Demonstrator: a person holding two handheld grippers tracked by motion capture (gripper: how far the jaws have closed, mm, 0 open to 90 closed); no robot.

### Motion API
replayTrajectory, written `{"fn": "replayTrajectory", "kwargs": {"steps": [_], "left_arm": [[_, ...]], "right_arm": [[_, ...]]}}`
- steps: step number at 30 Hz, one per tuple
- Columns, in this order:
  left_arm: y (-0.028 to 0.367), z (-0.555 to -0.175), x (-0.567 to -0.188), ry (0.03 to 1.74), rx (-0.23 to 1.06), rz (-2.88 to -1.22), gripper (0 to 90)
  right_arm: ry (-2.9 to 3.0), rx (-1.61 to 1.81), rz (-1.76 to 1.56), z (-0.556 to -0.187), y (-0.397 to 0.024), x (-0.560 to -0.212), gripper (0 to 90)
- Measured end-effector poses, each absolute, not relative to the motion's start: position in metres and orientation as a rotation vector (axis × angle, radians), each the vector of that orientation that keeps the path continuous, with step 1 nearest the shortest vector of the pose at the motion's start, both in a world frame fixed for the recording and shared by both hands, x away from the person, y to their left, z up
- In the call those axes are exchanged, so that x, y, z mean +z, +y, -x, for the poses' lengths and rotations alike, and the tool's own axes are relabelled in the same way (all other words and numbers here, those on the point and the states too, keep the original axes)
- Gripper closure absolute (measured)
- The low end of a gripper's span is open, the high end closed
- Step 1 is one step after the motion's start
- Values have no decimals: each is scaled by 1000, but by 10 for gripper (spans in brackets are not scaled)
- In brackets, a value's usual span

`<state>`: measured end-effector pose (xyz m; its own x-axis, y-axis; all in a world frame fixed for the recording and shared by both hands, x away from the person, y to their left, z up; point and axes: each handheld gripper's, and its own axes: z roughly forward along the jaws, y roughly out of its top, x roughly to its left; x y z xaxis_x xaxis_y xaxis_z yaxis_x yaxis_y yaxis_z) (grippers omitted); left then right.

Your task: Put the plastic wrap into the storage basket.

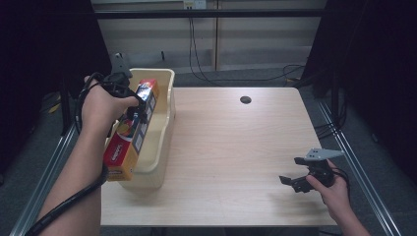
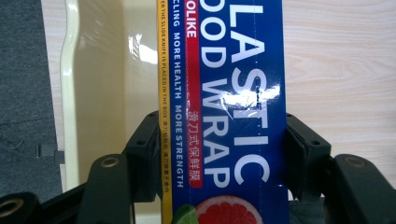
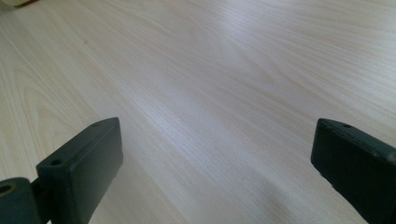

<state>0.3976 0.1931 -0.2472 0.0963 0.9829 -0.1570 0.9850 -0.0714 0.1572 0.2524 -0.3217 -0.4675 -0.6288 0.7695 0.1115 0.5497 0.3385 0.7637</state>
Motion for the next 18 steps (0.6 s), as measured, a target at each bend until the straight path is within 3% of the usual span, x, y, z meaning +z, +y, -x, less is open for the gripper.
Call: {"fn": "replayTrajectory", "kwargs": {"steps": [18], "left_arm": [[195, -400, -269, 1986, -28, -2159, 407]], "right_arm": [[2338, 1162, -1180, -252, -321, -467, 22]]}}
